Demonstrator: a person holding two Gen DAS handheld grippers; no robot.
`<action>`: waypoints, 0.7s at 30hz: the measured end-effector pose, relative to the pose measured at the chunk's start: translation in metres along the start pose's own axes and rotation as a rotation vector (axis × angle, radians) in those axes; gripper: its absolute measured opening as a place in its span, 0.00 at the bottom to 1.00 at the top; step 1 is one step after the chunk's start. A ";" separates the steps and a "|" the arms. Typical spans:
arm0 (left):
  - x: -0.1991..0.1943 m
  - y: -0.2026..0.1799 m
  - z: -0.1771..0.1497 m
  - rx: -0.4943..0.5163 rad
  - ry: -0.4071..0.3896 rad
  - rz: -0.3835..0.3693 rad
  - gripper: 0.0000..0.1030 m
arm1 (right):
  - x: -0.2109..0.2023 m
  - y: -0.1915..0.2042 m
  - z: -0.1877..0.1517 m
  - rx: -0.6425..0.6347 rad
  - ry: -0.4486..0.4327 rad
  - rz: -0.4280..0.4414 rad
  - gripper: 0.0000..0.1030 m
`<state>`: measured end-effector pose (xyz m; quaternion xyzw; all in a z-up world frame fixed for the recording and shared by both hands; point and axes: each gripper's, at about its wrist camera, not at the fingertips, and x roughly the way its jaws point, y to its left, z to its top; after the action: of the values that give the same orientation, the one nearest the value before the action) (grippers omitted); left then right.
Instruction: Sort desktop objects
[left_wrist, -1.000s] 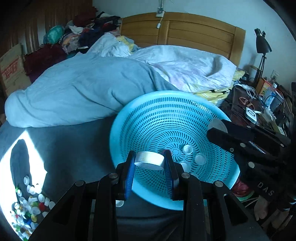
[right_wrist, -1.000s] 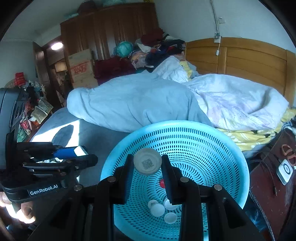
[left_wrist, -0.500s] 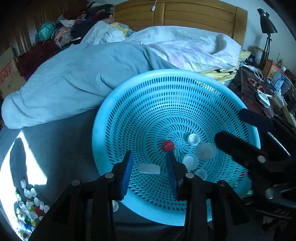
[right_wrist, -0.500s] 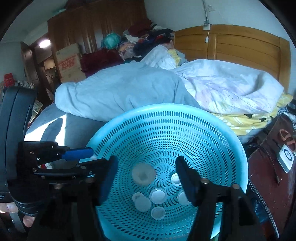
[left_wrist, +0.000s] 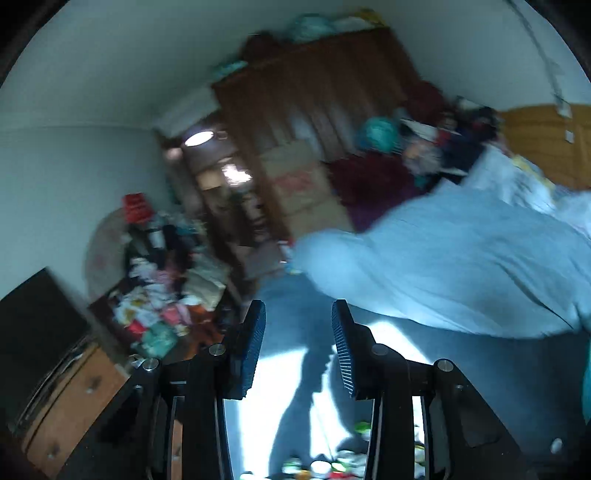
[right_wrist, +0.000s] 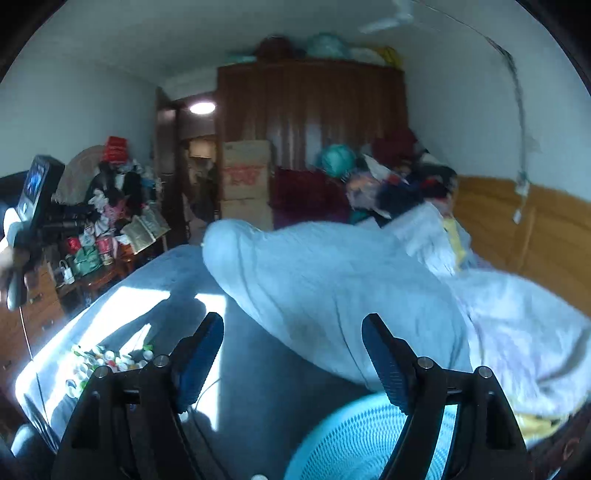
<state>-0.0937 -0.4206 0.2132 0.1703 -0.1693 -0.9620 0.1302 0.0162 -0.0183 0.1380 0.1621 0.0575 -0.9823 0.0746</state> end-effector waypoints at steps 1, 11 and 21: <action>-0.003 0.045 0.007 -0.038 -0.009 0.090 0.31 | 0.004 0.019 0.027 -0.063 -0.015 0.019 0.80; -0.091 0.336 -0.016 -0.002 -0.046 0.659 0.35 | -0.149 0.199 0.317 -0.398 -0.333 0.226 0.80; -0.151 0.533 -0.128 0.004 0.130 0.995 0.44 | -0.493 0.175 0.445 -0.271 -0.947 0.199 0.93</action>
<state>0.1935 -0.8944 0.3395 0.1287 -0.2235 -0.7704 0.5831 0.3687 -0.1886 0.7024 -0.3080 0.1284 -0.9198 0.2062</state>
